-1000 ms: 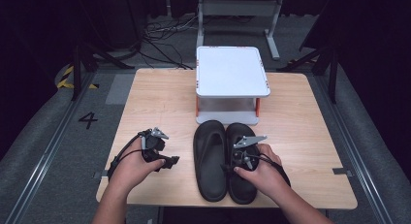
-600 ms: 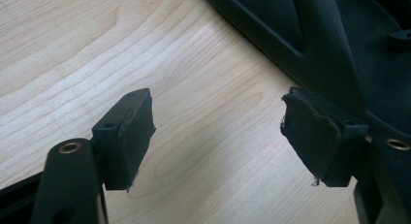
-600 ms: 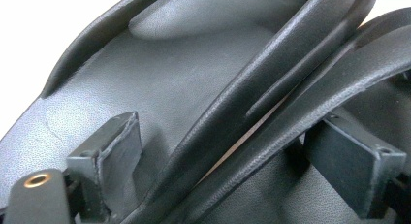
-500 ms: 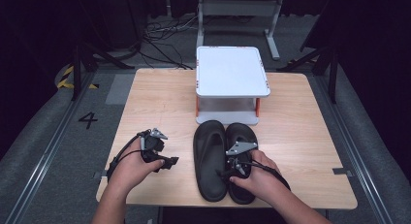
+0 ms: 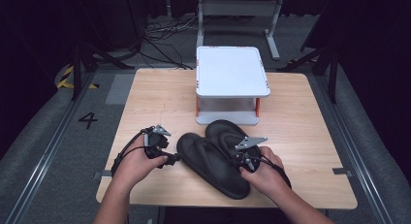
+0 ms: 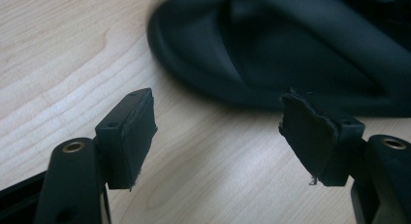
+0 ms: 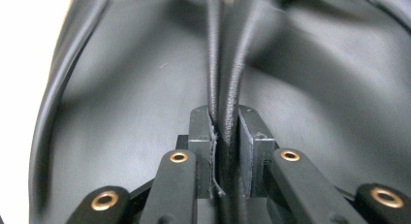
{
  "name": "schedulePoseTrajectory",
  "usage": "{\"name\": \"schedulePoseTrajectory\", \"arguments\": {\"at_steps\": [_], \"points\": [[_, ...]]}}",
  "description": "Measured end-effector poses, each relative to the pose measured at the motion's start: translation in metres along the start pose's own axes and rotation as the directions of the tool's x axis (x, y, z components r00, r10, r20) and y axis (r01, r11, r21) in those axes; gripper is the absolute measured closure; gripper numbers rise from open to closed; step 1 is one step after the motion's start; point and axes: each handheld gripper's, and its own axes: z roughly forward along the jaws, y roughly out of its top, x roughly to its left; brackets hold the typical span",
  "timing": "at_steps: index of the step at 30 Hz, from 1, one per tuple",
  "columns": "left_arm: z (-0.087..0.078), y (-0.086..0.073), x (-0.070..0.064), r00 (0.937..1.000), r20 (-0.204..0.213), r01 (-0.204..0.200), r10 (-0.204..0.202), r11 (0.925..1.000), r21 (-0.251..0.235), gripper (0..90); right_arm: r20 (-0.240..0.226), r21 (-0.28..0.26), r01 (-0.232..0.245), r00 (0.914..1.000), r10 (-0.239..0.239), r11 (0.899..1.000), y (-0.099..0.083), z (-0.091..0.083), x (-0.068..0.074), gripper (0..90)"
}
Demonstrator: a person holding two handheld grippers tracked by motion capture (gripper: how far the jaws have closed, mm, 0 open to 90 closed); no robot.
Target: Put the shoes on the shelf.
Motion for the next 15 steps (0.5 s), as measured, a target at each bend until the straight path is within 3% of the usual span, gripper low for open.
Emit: {"name": "schedulePoseTrajectory", "arguments": {"at_steps": [3,8,11,15], "points": [[0.001,0.005,0.001,1.0000,0.004,-0.007,0.007,0.9999,-0.011,29.2,-0.025,-0.001,-0.020,0.9995,0.020,1.000,-0.001,-0.003,0.000,78.7],[-0.003,0.012,0.001,1.0000,0.005,-0.001,0.001,0.9989,-0.047,29.9,0.005,-0.015,-0.027,0.9996,0.027,1.000,-0.002,-0.010,-0.007,78.8],[-0.006,0.017,0.003,1.0000,0.000,-0.006,0.006,0.9975,-0.070,29.9,-0.004,-0.037,-0.074,0.9972,0.074,0.997,0.000,-0.018,-0.014,78.8],[-0.006,0.021,0.006,1.0000,-0.007,-0.004,0.004,0.9967,-0.081,30.3,0.017,-0.063,-0.100,0.9947,0.102,0.993,0.005,-0.026,-0.021,78.8]]}}
